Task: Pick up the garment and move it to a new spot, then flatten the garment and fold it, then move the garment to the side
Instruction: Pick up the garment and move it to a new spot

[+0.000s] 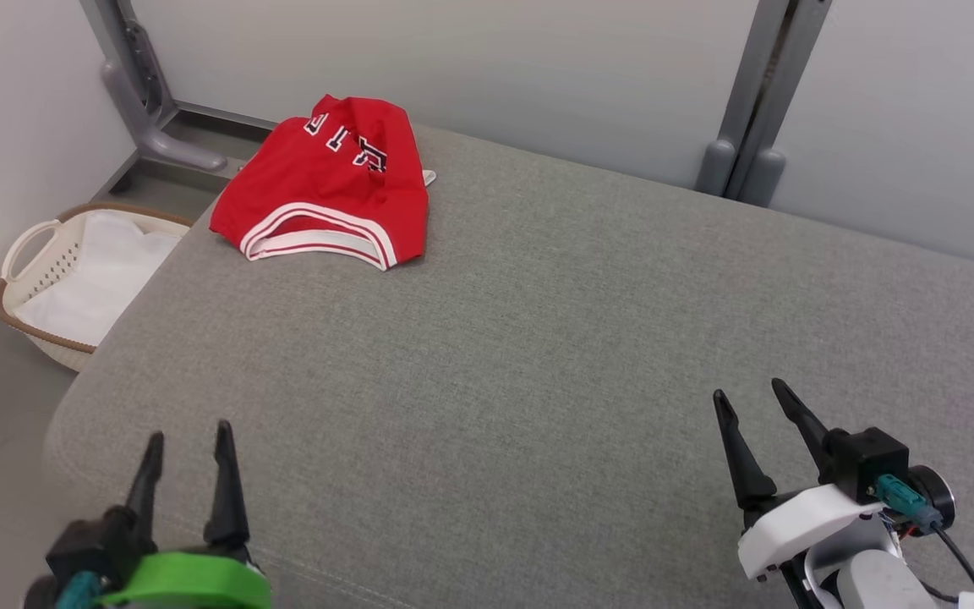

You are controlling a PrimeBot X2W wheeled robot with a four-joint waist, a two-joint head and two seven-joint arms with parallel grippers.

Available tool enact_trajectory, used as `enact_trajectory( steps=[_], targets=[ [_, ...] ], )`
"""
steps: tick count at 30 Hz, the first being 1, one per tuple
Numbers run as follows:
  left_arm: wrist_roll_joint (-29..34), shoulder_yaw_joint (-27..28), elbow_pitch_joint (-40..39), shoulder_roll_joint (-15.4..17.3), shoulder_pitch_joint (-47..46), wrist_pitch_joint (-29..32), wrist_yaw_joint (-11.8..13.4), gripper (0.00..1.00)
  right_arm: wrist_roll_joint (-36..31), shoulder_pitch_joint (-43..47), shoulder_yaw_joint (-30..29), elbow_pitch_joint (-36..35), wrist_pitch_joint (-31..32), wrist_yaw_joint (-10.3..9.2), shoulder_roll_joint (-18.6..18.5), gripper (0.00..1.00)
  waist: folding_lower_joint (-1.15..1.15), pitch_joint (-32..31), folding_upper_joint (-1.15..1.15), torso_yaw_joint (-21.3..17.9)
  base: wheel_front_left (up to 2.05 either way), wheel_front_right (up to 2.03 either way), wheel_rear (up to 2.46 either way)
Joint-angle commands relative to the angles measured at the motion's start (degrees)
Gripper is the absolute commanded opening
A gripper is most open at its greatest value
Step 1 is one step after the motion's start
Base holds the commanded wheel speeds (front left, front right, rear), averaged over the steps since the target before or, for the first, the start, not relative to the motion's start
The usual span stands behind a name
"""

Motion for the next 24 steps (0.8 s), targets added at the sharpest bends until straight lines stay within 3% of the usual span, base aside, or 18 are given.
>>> enact_trajectory(
  steps=[1, 8, 13, 19, 24],
  targets=[
    [0.6, 0.7, -0.6, 1.4, -3.0, 0.0, -0.1, 1.00, -0.9, -1.1, -0.3, -0.4, -0.2, -0.08, -0.3, 1.00, 0.00, 2.0, 0.00, -1.7, 0.00, 0.00, 0.00],
    [0.8, 3.7, -2.2, 9.4, -18.3, 1.5, -0.6, 1.00, -4.3, -4.6, -0.2, -1.1, -0.2, -0.08, -0.3, 1.00, 0.00, 7.6, 0.00, -6.2, 0.00, 0.00, 0.00],
    [-1.5, 4.6, 1.7, 14.7, -31.7, 5.9, -0.8, 1.00, -6.5, -7.7, 0.6, -1.7, -0.2, -0.08, -0.3, 1.00, 0.00, 12.4, 0.00, -10.2, 0.00, 0.00, 0.00],
    [-3.9, 2.7, 12.5, 18.8, -45.0, 10.2, -1.2, 1.00, -9.1, -11.0, 0.8, -2.8, -0.2, -0.08, -0.2, 1.00, 0.00, 18.5, 0.00, -14.8, 0.00, 0.00, 0.00],
    [-6.0, -2.0, 22.7, 19.5, -51.2, 12.6, -1.3, 1.00, -10.6, -12.7, 0.3, -3.8, -0.2, -0.08, -0.2, 1.00, 0.00, 22.6, 0.00, -17.0, 0.00, 0.00, 0.00]
  ],
)
